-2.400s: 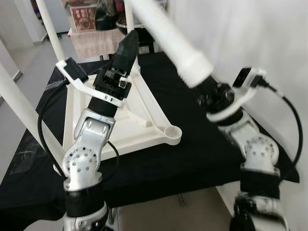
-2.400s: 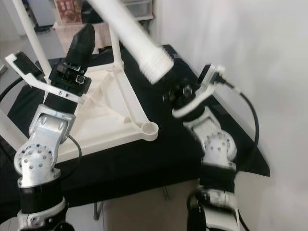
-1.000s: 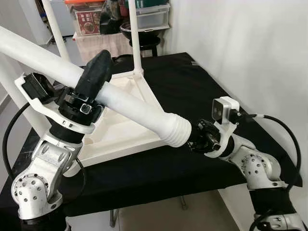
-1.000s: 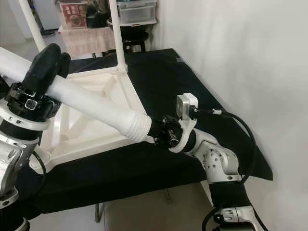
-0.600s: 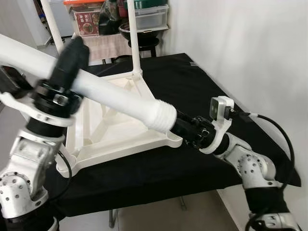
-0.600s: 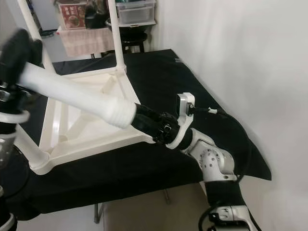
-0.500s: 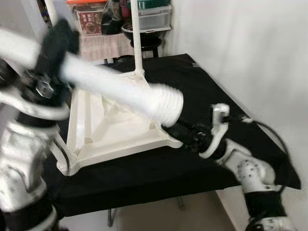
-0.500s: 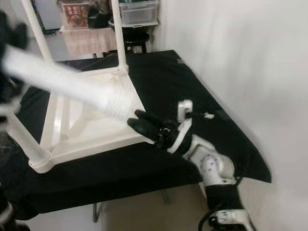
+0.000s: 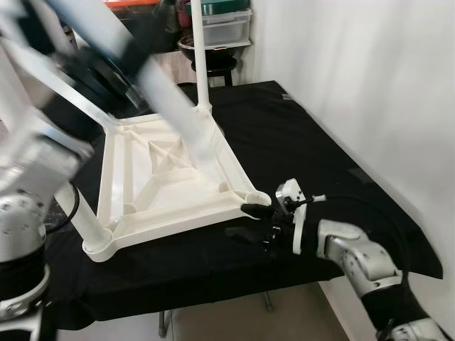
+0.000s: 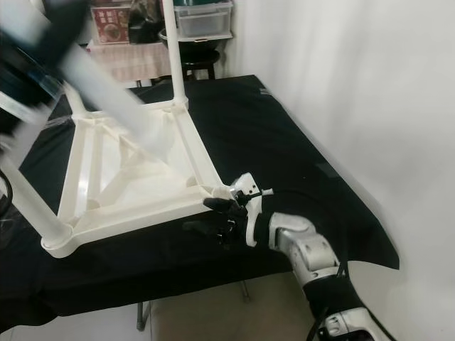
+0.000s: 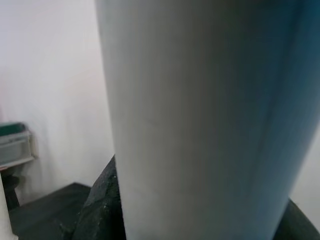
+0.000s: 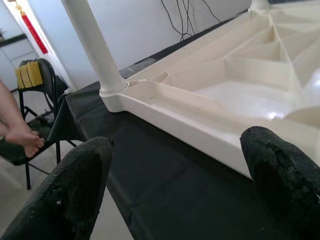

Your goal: Building children table

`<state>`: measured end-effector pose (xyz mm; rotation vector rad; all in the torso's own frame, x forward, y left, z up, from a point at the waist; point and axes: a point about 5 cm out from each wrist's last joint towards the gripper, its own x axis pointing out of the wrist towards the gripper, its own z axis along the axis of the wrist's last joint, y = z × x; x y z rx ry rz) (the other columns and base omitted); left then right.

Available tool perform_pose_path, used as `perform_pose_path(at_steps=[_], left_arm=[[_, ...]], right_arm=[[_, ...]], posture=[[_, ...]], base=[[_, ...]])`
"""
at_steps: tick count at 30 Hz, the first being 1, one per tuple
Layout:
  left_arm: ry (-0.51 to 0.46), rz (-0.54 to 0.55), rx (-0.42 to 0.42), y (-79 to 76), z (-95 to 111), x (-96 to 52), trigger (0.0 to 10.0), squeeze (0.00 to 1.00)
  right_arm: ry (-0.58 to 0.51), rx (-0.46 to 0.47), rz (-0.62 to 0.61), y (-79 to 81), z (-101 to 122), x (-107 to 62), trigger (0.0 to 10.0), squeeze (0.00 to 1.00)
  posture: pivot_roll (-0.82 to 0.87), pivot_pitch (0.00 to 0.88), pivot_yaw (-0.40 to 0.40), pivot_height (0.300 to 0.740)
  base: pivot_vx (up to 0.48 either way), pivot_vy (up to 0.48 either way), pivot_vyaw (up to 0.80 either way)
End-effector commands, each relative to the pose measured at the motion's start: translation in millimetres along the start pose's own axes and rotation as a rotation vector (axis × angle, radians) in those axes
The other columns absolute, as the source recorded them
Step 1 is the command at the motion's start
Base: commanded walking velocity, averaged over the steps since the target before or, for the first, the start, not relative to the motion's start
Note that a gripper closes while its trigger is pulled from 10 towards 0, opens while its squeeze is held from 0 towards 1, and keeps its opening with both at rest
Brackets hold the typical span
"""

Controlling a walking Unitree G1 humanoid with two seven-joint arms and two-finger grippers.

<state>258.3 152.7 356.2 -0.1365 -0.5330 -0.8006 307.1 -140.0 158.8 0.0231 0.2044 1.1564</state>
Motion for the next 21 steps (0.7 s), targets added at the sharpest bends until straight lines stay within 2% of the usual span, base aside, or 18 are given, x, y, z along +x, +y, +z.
perform_pose_path(at_steps=[1,2,4,5,7,11,15,16,18,21], left_arm=[[0.117,-0.02,0.082,-3.3,-17.7,-1.8,0.0,0.0],[0.117,-0.02,0.082,-3.3,-17.7,-1.8,0.0,0.0],[0.167,-0.061,0.058,-11.3,-35.7,0.5,0.0,0.0],[0.167,-0.061,0.058,-11.3,-35.7,0.5,0.0,0.0],[0.194,-0.115,0.012,-23.4,-51.0,2.6,0.0,0.0],[0.226,-0.176,-0.03,-40.6,-68.2,2.8,0.0,0.0],[0.226,-0.184,-0.043,-43.8,-72.4,3.2,0.0,0.0],[0.229,-0.184,-0.044,-45.3,-76.3,3.4,0.0,0.0],[0.227,-0.179,-0.054,-48.0,-82.3,4.1,0.0,0.0],[0.216,-0.167,-0.062,-48.8,-84.8,4.8,0.0,0.0]], right_arm=[[0.015,-0.098,0.088,6.7,13.4,-3.7,10.0,1.0],[0.015,-0.098,0.088,6.7,13.4,-3.7,10.0,1.0],[0.014,-0.166,0.115,8.8,27.6,-0.6,10.0,1.0],[0.014,-0.166,0.115,8.8,27.6,-0.6,10.0,1.0],[-0.01,-0.209,0.157,15.5,40.1,6.8,10.0,1.0],[-0.013,-0.248,0.259,33.1,41.6,21.7,10.0,1.0],[-0.011,-0.257,0.261,35.4,41.7,27.6,10.0,1.0],[-0.014,-0.24,0.258,36.4,42.6,34.6,10.0,0.0],[-0.014,-0.207,0.257,39.2,43.8,47.0,10.0,0.0],[-0.011,-0.197,0.25,42.1,44.5,55.9,10.0,0.0]], posture=[[-0.07,0.026,0.045,0.74],[-0.07,0.026,0.045,0.74],[-0.07,0.024,0.045,0.74],[-0.07,0.024,0.045,0.74],[-0.07,0.024,0.045,0.74],[-0.06,0.021,0.053,0.74],[-0.06,0.021,0.053,0.74],[-0.06,0.021,0.053,0.74],[-0.06,0.021,0.053,0.74],[-0.06,0.027,0.048,0.74]], base=[[0.0,0.0,0.0],[0.0,0.0,0.0],[0.0,0.0,0.0],[0.0,0.0,0.0],[0.0,0.0,0.0],[0.0,0.0,0.0],[0.0,0.0,0.0],[0.0,0.0,0.0],[0.0,0.0,0.0],[0.0,0.0,0.0]])
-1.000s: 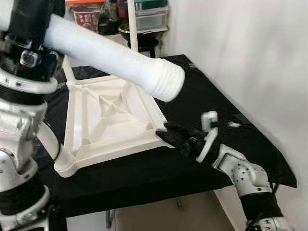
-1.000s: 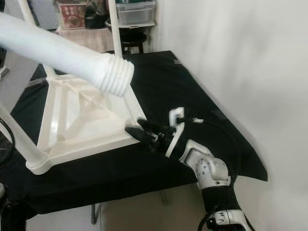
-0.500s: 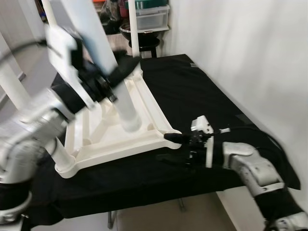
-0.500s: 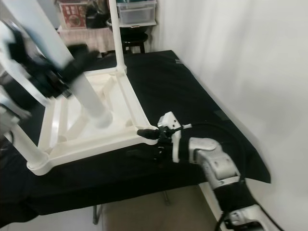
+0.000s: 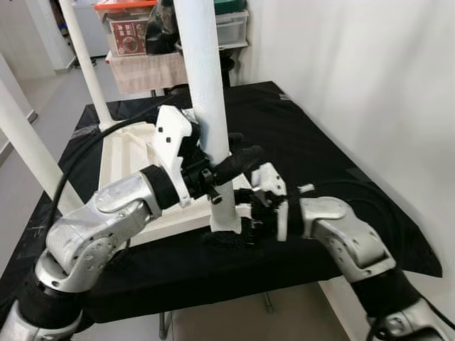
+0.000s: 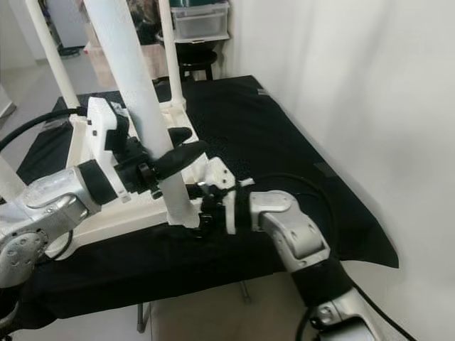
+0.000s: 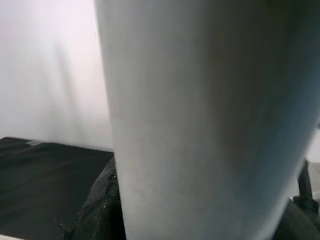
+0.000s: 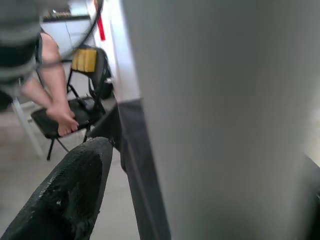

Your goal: Building children table

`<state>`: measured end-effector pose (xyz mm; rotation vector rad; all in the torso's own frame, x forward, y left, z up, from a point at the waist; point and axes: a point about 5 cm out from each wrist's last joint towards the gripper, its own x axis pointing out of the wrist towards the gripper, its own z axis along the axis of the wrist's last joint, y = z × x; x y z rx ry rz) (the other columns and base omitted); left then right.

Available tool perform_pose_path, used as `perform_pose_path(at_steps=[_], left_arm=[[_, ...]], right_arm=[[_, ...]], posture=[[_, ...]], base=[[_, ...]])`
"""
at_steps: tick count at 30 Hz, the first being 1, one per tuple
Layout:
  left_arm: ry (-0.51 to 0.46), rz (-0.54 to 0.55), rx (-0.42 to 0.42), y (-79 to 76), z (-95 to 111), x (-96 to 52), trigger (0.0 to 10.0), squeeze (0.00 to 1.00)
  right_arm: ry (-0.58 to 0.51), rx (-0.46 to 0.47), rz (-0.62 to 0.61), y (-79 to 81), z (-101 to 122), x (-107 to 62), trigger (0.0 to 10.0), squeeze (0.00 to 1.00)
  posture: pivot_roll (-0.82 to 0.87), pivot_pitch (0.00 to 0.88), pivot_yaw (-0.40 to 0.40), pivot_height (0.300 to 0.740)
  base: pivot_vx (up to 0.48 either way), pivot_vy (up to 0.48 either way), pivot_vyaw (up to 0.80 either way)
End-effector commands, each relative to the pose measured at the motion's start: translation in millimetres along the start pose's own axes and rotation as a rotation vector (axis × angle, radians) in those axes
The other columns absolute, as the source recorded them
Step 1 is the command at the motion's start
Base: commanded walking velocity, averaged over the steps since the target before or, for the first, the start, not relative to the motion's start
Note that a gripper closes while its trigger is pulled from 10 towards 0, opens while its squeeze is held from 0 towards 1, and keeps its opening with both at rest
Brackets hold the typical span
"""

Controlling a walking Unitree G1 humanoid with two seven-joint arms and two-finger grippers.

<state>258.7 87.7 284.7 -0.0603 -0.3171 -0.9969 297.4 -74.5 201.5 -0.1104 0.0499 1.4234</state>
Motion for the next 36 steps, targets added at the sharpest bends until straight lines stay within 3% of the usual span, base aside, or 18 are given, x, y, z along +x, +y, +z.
perform_pose_path(at_steps=[1,4,10,11,12,13,26,28,29,30,31,36], left_arm=[[-0.008,0.021,-0.002,1.8,-3.5,-0.7,0.0,0.0],[-0.029,0.049,-0.019,2.9,-4.5,-0.3,0.0,0.0],[-0.084,0.084,-0.062,6.5,-0.5,-1.3,0.0,0.0],[-0.093,0.088,-0.069,6.9,0.0,-1.4,0.0,0.0],[-0.101,0.09,-0.075,7.1,0.4,-1.4,0.0,0.0],[-0.106,0.091,-0.078,7.0,0.5,-1.2,0.0,0.0],[-0.126,0.095,-0.089,7.2,1.7,0.0,0.0,0.0],[-0.13,0.089,-0.044,6.3,3.1,0.4,0.0,0.0],[-0.14,0.092,-0.032,6.3,3.8,0.6,2.0,0.0],[-0.147,0.095,-0.026,6.4,4.3,0.7,2.0,0.0],[-0.161,0.092,-0.032,6.2,5.4,0.2,0.0,0.0],[-0.183,0.102,-0.041,8.1,8.1,-1.2,0.0,0.0]], right_arm=[[0.028,0.009,-0.006,0.4,-1.3,11.1,10.0,0.0],[0.007,0.026,-0.072,-2.7,-0.4,25.6,10.0,0.0],[-0.043,0.051,-0.166,-9.9,1.8,32.0,10.0,0.0],[-0.052,0.048,-0.18,-10.7,1.9,32.7,9.6,0.0],[-0.06,0.044,-0.194,-11.5,1.9,33.2,3.4,0.0],[-0.067,0.041,-0.207,-12.3,2.0,33.5,0.0,0.0],[-0.008,-0.055,-0.251,-14.5,-3.1,36.8,0.0,0.0],[0.006,-0.065,-0.254,-14.4,-5.5,36.9,0.0,0.0],[0.014,-0.07,-0.26,-14.9,-7.1,36.7,0.0,0.0],[0.019,-0.072,-0.265,-15.4,-8.1,36.5,0.0,0.0],[0.026,-0.074,-0.276,-16.8,-9.6,36.0,0.0,0.0],[0.037,-0.079,-0.294,-19.4,-12.3,34.9,0.0,0.0]], posture=[[-0.06,0.027,0.048,0.74],[-0.06,0.031,0.046,0.74],[-0.05,0.037,0.047,0.74],[-0.05,0.038,0.045,0.74],[-0.05,0.038,0.045,0.74],[-0.05,0.038,0.045,0.74],[-0.05,0.036,0.046,0.74],[-0.05,0.037,0.045,0.74],[-0.05,0.037,0.045,0.74],[-0.05,0.037,0.045,0.74],[-0.06,0.037,0.048,0.74],[-0.06,0.036,0.045,0.74]], base=[[0.0,0.0,0.0],[0.0,0.0,0.0],[0.0,0.0,0.0],[0.0,0.0,0.0],[0.0,0.0,0.0],[0.0,0.0,0.0],[0.0,0.0,0.0],[0.0,0.0,0.0],[0.0,0.0,0.0],[0.0,0.0,0.0],[0.0,0.0,0.0],[0.0,0.0,0.0]])
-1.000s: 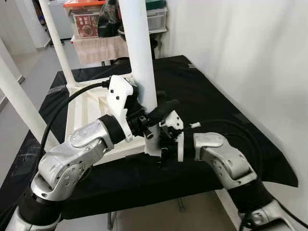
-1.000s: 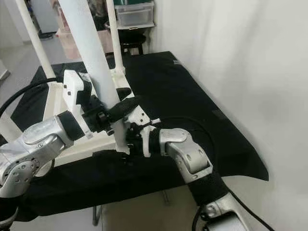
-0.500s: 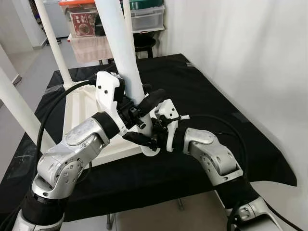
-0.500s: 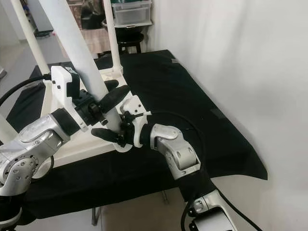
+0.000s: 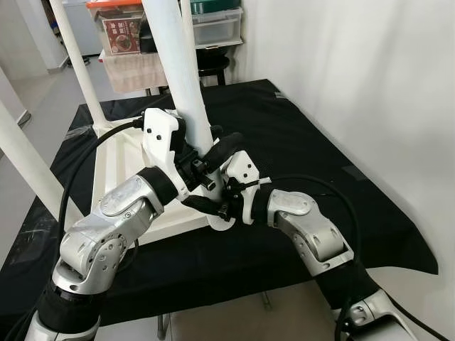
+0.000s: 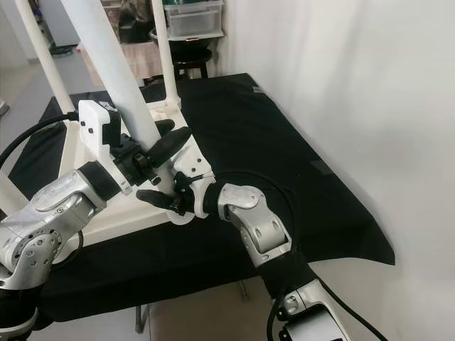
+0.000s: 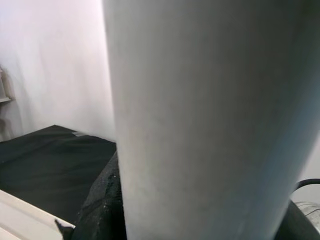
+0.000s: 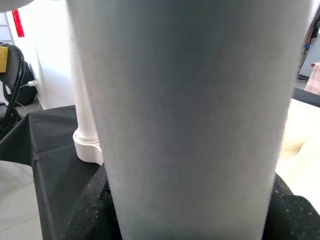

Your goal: Building children table

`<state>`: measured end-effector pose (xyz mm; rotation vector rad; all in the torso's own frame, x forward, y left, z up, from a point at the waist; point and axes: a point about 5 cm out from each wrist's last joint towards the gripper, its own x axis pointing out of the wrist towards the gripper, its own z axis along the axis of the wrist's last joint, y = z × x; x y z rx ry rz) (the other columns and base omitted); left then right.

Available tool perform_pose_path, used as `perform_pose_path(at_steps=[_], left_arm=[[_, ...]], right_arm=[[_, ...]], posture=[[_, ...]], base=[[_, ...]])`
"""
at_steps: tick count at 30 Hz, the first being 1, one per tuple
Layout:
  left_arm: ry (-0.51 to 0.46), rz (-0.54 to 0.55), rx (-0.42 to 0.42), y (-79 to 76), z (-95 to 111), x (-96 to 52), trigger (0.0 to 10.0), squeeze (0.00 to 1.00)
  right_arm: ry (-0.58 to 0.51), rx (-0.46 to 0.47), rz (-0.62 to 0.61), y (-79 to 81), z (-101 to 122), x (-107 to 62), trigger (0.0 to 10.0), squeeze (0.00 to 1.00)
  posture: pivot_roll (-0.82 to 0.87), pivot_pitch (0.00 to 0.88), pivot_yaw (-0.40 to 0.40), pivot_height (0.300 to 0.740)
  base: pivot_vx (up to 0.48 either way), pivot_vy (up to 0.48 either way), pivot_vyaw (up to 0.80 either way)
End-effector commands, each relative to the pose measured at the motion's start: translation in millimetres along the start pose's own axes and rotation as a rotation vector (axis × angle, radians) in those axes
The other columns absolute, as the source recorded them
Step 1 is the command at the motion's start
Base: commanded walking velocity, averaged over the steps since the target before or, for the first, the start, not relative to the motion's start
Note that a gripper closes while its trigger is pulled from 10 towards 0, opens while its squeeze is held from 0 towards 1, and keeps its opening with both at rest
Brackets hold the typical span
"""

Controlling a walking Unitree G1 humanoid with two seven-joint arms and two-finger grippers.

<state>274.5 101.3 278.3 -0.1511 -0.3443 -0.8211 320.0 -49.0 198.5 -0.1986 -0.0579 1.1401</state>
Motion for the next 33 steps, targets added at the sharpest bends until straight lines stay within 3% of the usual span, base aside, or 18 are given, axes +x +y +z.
perform_pose_path(at_steps=[1,5,6,7,8,9,19,23,24,26,27,28,33], left_arm=[[-0.121,-0.076,-0.02,-12.3,15.0,2.5,0.0,0.0],[-0.114,-0.054,-0.025,-9.9,14.3,1.3,0.0,0.0],[-0.116,-0.049,-0.028,-9.2,14.6,1.1,10.0,0.01],[-0.125,-0.041,-0.041,-7.8,15.6,0.4,10.0,0.65],[-0.128,-0.039,-0.045,-7.5,15.8,0.3,10.0,0.65],[-0.136,-0.032,-0.051,-6.0,17.1,-0.4,10.0,1.0],[-0.164,0.03,-0.053,3.4,22.4,-3.2,10.0,1.0],[-0.233,0.079,-0.065,10.1,35.0,-3.6,10.0,1.0],[-0.268,0.09,-0.071,12.2,41.7,-4.1,10.0,0.35],[-0.291,0.097,-0.075,13.6,46.2,-4.5,10.0,0.35],[-0.336,0.104,-0.085,15.4,54.9,-5.3,10.0,0.0],[-0.413,0.104,-0.104,17.0,70.2,-7.1,10.0,0.0],[-0.521,0.071,-0.123,15.3,94.6,-12.0,10.0,0.0]], right_arm=[[0.055,0.03,-0.007,2.0,-11.7,5.8,0.0,0.0],[0.052,0.048,-0.033,-0.8,-13.2,5.2,0.0,0.0],[0.052,0.05,-0.04,-1.6,-13.7,5.0,0.0,0.0],[0.05,0.056,-0.054,-3.2,-14.5,4.8,0.0,0.0],[0.049,0.057,-0.057,-3.6,-14.6,4.8,0.0,0.0],[0.046,0.063,-0.063,-4.4,-14.6,4.6,0.0,0.0],[0.039,0.08,-0.079,-6.5,-15.9,4.6,0.0,0.0],[0.079,0.071,-0.118,-9.4,-23.7,4.5,0.0,0.0],[0.101,0.078,-0.16,-13.2,-27.5,4.1,0.0,0.0],[0.116,0.083,-0.189,-15.8,-30.0,3.8,0.0,0.0],[0.133,0.092,-0.236,-20.4,-33.5,2.8,0.0,0.0],[0.156,0.11,-0.308,-27.8,-38.3,0.6,0.0,0.0],[0.166,0.153,-0.391,-36.6,-42.1,-3.0,0.0,0.0]], posture=[[-0.06,0.036,0.045,0.74],[-0.06,0.035,0.044,0.74],[-0.06,0.036,0.044,0.74],[-0.06,0.036,0.044,0.74],[-0.06,0.036,0.044,0.74],[-0.05,0.036,0.044,0.74],[-0.05,0.038,0.043,0.74],[-0.06,0.038,0.041,0.74],[-0.06,0.038,0.041,0.74],[-0.06,0.038,0.041,0.74],[-0.06,0.037,0.041,0.74],[-0.05,0.036,0.04,0.74],[-0.05,0.036,0.04,0.74]], base=[[0.0,0.0,0.0],[0.0,0.0,0.0],[0.0,0.0,0.0],[0.0,0.0,0.0],[0.0,0.0,0.0],[0.0,0.0,0.0],[0.0,0.0,0.0],[0.0,0.0,0.0],[0.0,0.0,0.0],[0.0,0.0,0.0],[0.0,0.0,0.0],[0.0,0.0,0.0],[0.0,0.0,0.0]])
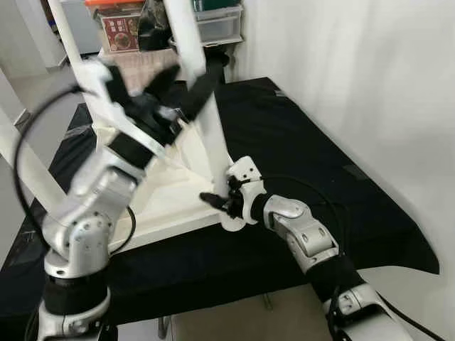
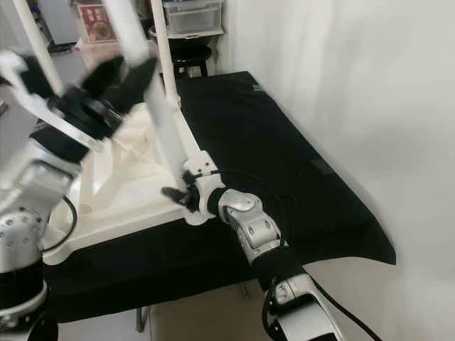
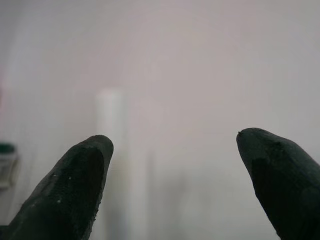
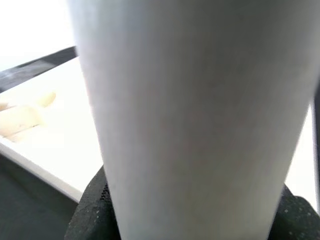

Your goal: Building children table

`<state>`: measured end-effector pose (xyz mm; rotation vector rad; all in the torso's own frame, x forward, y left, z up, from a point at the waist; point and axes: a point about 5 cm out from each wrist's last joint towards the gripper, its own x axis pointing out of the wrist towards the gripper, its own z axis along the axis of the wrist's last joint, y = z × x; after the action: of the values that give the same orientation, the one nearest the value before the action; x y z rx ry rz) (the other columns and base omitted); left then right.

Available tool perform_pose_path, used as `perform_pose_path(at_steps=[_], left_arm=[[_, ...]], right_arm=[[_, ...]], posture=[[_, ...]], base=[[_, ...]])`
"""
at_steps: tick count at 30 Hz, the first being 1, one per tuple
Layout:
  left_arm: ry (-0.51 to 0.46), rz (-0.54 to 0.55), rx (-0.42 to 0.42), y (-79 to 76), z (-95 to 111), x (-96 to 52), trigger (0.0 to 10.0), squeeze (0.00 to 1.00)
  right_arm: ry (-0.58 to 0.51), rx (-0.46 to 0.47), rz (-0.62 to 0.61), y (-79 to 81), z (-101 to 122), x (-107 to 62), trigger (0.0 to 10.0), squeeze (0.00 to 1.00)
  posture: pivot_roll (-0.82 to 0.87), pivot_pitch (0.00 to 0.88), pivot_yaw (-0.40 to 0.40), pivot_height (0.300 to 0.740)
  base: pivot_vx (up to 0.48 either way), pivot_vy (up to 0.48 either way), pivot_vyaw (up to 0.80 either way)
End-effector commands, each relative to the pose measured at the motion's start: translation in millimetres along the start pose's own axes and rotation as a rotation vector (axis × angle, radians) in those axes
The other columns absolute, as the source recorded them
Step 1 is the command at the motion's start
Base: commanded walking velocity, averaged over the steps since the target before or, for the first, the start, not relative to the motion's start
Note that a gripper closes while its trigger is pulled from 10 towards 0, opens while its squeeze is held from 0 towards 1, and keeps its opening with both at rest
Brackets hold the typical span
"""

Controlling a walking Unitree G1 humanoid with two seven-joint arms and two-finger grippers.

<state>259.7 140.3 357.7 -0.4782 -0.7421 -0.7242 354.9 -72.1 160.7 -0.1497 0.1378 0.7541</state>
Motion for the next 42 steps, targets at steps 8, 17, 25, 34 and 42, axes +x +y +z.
perform_pose_path(at_steps=[8,17,25,34,42], left_arm=[[0.127,-0.049,0.066,-4.3,-8.7,-15.9,10.0,0.0],[0.442,0.098,0.071,3.4,-75.1,-63.6,10.0,0.0],[0.586,0.261,0.037,8.3,-111.4,-108.6,10.0,0.0],[0.675,0.409,0.04,6.4,-138.9,-147.4,10.0,0.0],[0.69,0.458,0.053,7.7,-142.5,-160.5,10.0,0.0]], right_arm=[[-0.119,0.194,-0.087,-9.8,15.1,3.7,2.2,0.0],[-0.312,0.424,-0.137,-27.7,42.1,-1.5,10.0,0.0],[-0.409,0.434,-0.152,-34.2,55.9,-7.9,10.0,0.0],[-0.413,0.381,-0.181,-32.4,40.4,-18.5,0.0,0.0],[-0.454,0.392,-0.159,-32.0,45.1,-24.8,10.0,0.0]], posture=[[-0.05,0.03,0.038,0.74],[-0.05,0.033,0.041,0.74],[-0.05,0.038,0.039,0.74],[-0.06,0.039,0.03,0.74],[-0.07,0.038,0.029,0.74]], base=[[0.0,0.0,0.0],[0.0,0.0,0.0],[0.0,0.0,0.0],[0.0,0.0,0.0],[0.0,0.0,0.0]])
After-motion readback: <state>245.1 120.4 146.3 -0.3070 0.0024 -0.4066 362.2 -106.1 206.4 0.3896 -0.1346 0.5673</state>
